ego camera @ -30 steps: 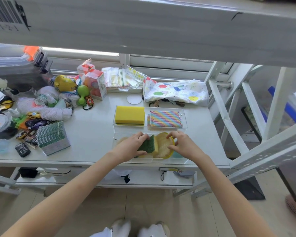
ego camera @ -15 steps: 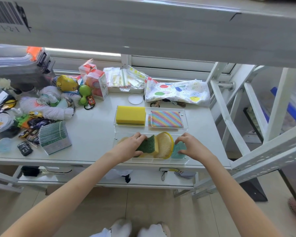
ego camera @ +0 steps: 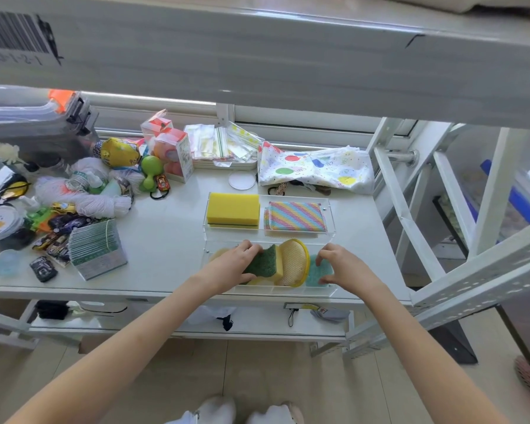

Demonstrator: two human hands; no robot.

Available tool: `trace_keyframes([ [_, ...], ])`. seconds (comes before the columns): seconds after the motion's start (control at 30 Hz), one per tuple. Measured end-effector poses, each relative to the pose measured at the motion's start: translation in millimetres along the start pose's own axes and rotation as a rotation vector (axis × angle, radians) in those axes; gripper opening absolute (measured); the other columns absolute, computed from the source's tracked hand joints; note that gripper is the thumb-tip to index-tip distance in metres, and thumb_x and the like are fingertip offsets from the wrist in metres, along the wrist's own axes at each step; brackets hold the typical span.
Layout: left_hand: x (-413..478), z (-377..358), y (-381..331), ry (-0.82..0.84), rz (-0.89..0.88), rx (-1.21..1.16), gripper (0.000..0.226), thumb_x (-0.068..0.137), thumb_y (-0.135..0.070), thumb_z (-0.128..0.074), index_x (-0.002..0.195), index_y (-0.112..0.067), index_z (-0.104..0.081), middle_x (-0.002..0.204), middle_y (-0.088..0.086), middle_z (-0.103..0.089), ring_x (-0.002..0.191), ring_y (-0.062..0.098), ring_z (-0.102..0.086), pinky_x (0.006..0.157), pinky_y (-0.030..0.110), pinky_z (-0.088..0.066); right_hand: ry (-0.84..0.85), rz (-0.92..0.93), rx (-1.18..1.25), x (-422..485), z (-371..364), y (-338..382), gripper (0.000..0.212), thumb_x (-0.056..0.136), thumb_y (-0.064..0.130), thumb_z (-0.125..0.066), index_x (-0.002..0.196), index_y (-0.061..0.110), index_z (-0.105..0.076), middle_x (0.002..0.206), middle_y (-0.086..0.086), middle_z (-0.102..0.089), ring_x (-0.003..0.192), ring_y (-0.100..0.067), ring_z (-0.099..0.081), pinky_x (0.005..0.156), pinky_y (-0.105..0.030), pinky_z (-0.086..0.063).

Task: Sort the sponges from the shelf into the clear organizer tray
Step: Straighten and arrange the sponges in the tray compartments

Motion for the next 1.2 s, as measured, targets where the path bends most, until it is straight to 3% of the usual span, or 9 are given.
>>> trace_keyframes([
  [0.2, -2, 3, -2, 0.004, 0.003, 0.003, 0.053, 0.089, -0.026, -0.063, 0.134, -0.016, -0.037, 0.131, 0.007, -0.047, 0.111, 0.026, -0.058, 0.096, 0.036, -0.051, -0.110, 0.031, -0.024, 3, 25, 19, 0.030, 0.087, 0.024, -0.065, 0.115, 0.017, -0.060, 0.127, -0.002, -0.054, 0.123, -0.020, -0.046, 0.097, -0.035, -0.044],
  [0.43, -2, 4, -17, -0.014, -0.025, 0.022, 0.055, 0.092, -0.022, -0.058, 0.139, -0.016, -0.030, 0.132, 0.008, -0.044, 0.110, 0.026, -0.058, 0.093, 0.033, -0.049, -0.185, 0.032, 0.042, 9, 16, 44, 0.016, 0.089, 0.009, -0.051, 0.105, 0.009, -0.049, 0.109, -0.009, -0.057, 0.090, -0.022, -0.052, 0.073, -0.032, -0.046],
  [0.57, -2, 5, -17, -0.018, -0.011, 0.013, 0.054, 0.093, -0.020, -0.058, 0.139, -0.017, -0.030, 0.132, 0.008, -0.044, 0.110, 0.025, -0.058, 0.092, 0.032, -0.048, -0.098, -0.022, -0.168, 3, 3, 35, 0.027, 0.088, 0.011, -0.055, 0.114, 0.011, -0.050, 0.117, -0.007, -0.055, 0.110, -0.025, -0.053, 0.086, -0.033, -0.046],
  [0.67, -3, 7, -17, -0.009, -0.012, 0.013, 0.054, 0.092, -0.020, -0.058, 0.139, -0.017, -0.030, 0.133, 0.007, -0.044, 0.110, 0.025, -0.059, 0.092, 0.032, -0.049, -0.210, -0.026, -0.142, -1, 16, 36, 0.040, 0.087, 0.002, -0.049, 0.126, 0.013, -0.045, 0.125, -0.008, -0.053, 0.114, -0.025, -0.051, 0.090, -0.034, -0.046],
  [0.73, -3, 7, -16, -0.005, -0.010, 0.012, 0.055, 0.092, -0.020, -0.058, 0.139, -0.017, -0.030, 0.133, 0.007, -0.044, 0.109, 0.026, -0.059, 0.091, 0.032, -0.049, -0.284, 0.078, -0.069, -2, 26, 50, 0.041, 0.089, 0.005, -0.049, 0.128, 0.015, -0.047, 0.129, -0.005, -0.052, 0.119, -0.024, -0.048, 0.097, -0.035, -0.047],
  [0.8, -3, 7, -16, -0.005, -0.008, 0.010, 0.055, 0.092, -0.020, -0.059, 0.139, -0.017, -0.031, 0.133, 0.007, -0.044, 0.110, 0.025, -0.059, 0.091, 0.031, -0.049, -0.263, 0.180, -0.038, -1, 24, 64, 0.031, 0.091, 0.010, -0.051, 0.122, 0.014, -0.054, 0.127, -0.003, -0.053, 0.120, -0.021, -0.047, 0.098, -0.034, -0.048],
  [0.9, -3, 8, -17, 0.001, -0.010, 0.005, 0.054, 0.092, -0.019, -0.058, 0.139, -0.018, -0.031, 0.132, 0.007, -0.044, 0.109, 0.025, -0.059, 0.091, 0.031, -0.048, -0.196, 0.144, -0.038, 4, 11, 57, 0.021, 0.091, 0.017, -0.056, 0.111, 0.012, -0.057, 0.118, -0.006, -0.052, 0.115, -0.023, -0.049, 0.092, -0.033, -0.050],
  [1.07, -4, 9, -17, 0.005, -0.010, 0.002, 0.055, 0.092, -0.018, -0.057, 0.140, -0.018, -0.030, 0.134, 0.007, -0.044, 0.110, 0.026, -0.058, 0.091, 0.030, -0.048, -0.134, 0.093, -0.039, 4, 6, 48, 0.041, 0.091, 0.021, -0.060, 0.130, 0.018, -0.049, 0.122, -0.006, -0.050, 0.118, -0.021, -0.047, 0.099, -0.032, -0.045],
  [1.2, -4, 10, -18, 0.014, -0.003, 0.006, 0.055, 0.092, -0.019, -0.057, 0.140, -0.018, -0.030, 0.134, 0.007, -0.044, 0.109, 0.026, -0.058, 0.091, 0.031, -0.049, -0.076, 0.048, -0.001, 7, 0, 49, 0.044, 0.085, 0.023, -0.069, 0.126, 0.015, -0.055, 0.121, -0.009, -0.049, 0.112, -0.025, -0.053, 0.098, -0.035, -0.047],
])
Point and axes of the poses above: each hand's wrist, its own x-axis towards the middle knuckle, its own z-axis out of the back of the hand, y = z × x, the point moved 8 cm from there along x, towards the middle knuckle
